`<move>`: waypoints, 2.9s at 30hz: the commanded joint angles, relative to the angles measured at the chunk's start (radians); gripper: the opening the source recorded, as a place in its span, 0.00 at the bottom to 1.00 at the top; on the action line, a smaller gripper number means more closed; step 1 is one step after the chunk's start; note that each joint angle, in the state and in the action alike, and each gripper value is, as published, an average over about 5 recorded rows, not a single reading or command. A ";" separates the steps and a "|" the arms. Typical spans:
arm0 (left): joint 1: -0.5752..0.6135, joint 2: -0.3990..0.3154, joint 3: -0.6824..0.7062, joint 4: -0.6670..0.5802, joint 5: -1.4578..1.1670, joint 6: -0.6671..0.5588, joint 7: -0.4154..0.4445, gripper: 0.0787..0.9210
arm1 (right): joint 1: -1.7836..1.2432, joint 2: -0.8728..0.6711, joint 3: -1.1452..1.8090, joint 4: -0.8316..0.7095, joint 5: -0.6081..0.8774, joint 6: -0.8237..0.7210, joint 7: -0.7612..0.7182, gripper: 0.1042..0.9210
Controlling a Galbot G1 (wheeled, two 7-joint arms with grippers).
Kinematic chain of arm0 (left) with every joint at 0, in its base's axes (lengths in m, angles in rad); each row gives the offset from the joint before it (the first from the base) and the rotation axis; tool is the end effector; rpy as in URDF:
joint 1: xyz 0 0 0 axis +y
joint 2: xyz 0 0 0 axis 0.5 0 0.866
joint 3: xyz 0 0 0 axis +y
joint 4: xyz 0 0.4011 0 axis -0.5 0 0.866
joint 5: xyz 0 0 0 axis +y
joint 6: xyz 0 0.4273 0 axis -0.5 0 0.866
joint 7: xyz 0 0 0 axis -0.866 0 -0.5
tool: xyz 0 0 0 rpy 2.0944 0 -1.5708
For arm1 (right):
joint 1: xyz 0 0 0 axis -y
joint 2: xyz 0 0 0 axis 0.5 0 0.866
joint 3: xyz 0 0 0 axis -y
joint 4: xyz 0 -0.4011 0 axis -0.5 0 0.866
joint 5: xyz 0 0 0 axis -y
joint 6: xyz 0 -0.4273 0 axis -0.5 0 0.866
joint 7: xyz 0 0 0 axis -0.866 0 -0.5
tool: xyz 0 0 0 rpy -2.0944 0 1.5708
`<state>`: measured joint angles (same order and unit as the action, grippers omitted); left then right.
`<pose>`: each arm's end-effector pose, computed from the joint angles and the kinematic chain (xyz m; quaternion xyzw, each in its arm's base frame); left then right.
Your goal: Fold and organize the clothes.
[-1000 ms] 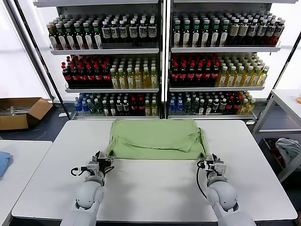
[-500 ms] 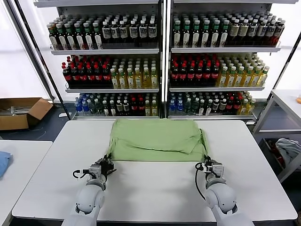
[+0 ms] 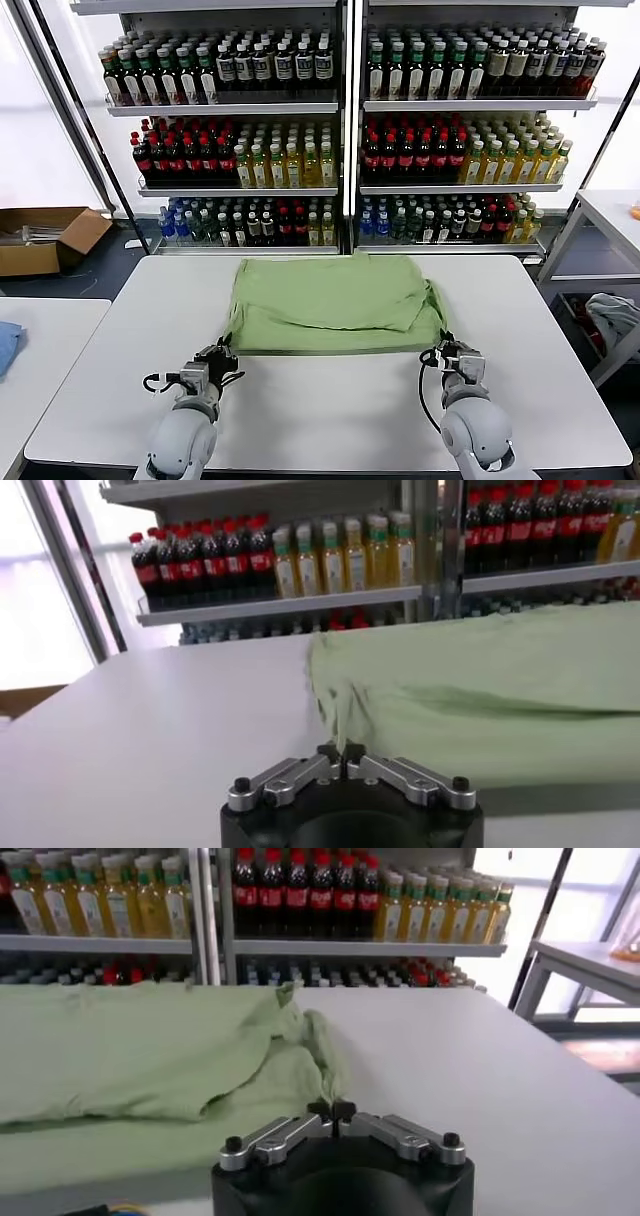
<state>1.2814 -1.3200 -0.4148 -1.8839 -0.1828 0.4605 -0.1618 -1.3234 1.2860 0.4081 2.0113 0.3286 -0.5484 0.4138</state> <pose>0.3300 0.0241 -0.3584 -0.0035 -0.9784 -0.0509 0.2001 0.3087 -0.0188 -0.3189 -0.0786 -0.9732 0.0272 0.2142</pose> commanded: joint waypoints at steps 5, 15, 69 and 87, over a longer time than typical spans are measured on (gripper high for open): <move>0.503 0.054 -0.056 -0.379 0.003 -0.015 -0.046 0.01 | -0.457 0.005 0.074 0.272 -0.074 0.042 0.025 0.01; 0.604 0.023 -0.013 -0.389 0.047 -0.051 -0.067 0.01 | -0.495 -0.005 0.019 0.277 -0.092 0.041 0.042 0.03; -0.476 0.146 0.163 0.443 -0.198 0.019 0.093 0.88 | 0.947 -0.009 -0.333 -0.942 0.117 0.011 -0.361 0.88; -0.440 0.136 0.156 0.458 -0.179 0.023 0.089 0.88 | 0.918 0.068 -0.281 -1.030 0.058 0.024 -0.359 0.88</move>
<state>0.8604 -1.1839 -0.2672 -1.4664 -0.3647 0.4821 -0.0747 -0.4326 1.3168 0.1303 1.0547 0.4079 -0.5277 0.0578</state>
